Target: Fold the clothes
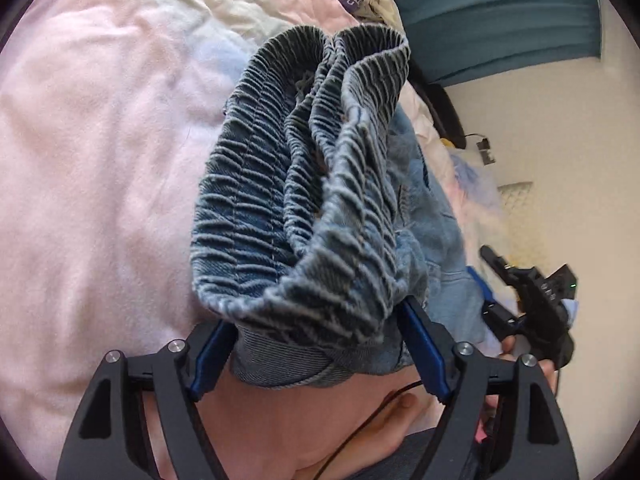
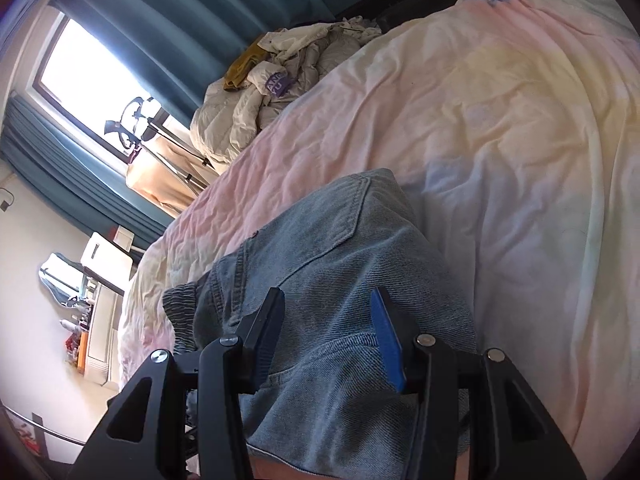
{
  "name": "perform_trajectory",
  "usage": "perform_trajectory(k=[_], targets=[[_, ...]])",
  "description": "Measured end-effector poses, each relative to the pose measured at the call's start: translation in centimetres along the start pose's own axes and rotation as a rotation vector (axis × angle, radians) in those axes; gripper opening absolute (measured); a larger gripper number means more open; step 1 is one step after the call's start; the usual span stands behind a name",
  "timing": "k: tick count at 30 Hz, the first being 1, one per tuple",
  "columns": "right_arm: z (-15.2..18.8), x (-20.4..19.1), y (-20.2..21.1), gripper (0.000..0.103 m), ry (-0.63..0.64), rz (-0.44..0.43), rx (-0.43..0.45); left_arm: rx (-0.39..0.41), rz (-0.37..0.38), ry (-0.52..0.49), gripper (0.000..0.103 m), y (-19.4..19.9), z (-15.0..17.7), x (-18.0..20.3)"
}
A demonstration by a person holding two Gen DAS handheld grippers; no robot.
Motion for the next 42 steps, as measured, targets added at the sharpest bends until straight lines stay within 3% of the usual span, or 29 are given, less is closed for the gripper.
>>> perform_trajectory(k=[3,5,7,9,11,13,18,23,25,28,30,32,39,42], targets=[[-0.3,0.8,-0.6,0.045,-0.001,0.052,-0.006,0.007,0.098,0.022,0.08,0.7,0.0,0.5],[-0.7,0.9,-0.7,0.048,0.019,0.096,0.002,0.003,0.113,0.033,0.08,0.6,-0.2,0.6],[-0.8,1.3,-1.0,0.057,0.025,0.13,-0.003,-0.002,0.066,0.037,0.08,-0.4,-0.5,0.2],[-0.7,1.7,-1.3,0.059,0.022,0.158,-0.019,-0.01,0.021,0.046,0.08,-1.6,-0.7,-0.4],[-0.6,2.0,-2.3,0.068,0.049,0.189,-0.051,-0.021,0.015,0.052,0.08,-2.5,-1.0,-0.5],[-0.4,2.3,-3.4,0.07,0.075,0.209,-0.079,-0.029,0.005,0.056,0.08,-3.0,-1.2,-0.4],[-0.3,2.9,-5.7,0.08,0.107,0.205,-0.115,-0.04,-0.009,0.044,0.08,-3.7,-1.3,-0.1],[0.0,5.5,-7.4,0.082,-0.1,0.048,-0.183,-0.046,-0.012,0.039,0.078,-4.2,-1.6,0.4],[0.1,5.6,-7.5,0.082,-0.112,0.005,-0.183,-0.054,-0.008,0.058,0.074,-4.3,-2.0,0.4],[0.1,4.2,-6.9,0.075,-0.053,-0.035,-0.159,-0.052,-0.015,0.073,0.066,-3.4,-2.3,-0.7],[0.0,3.3,-6.3,0.064,-0.015,-0.02,-0.138,-0.042,-0.029,0.063,0.061,-3.3,-2.2,-0.5],[-0.2,2.2,-5.4,0.046,0.046,0.01,-0.102,-0.026,-0.053,0.038,0.055,-3.2,-2.2,-0.1],[-0.5,-1.7,-2.5,0.035,0.24,0.139,0.025,0.065,-0.134,-0.116,0.043,-2.3,-1.6,2.7],[-0.8,-2.7,-0.9,0.032,0.213,0.122,0.082,0.099,-0.129,-0.17,0.041,-1.0,-2.0,3.9]])
Point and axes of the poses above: each gripper's, at about its wrist camera, not at the fingertips, and y roughly against the way its jaws point, x to its right, z to its underside, the point moved 5 cm from there along -y, roughly the way its jaws point, and after that the axes turned 8 degrees about y, right-handed, at the moved point
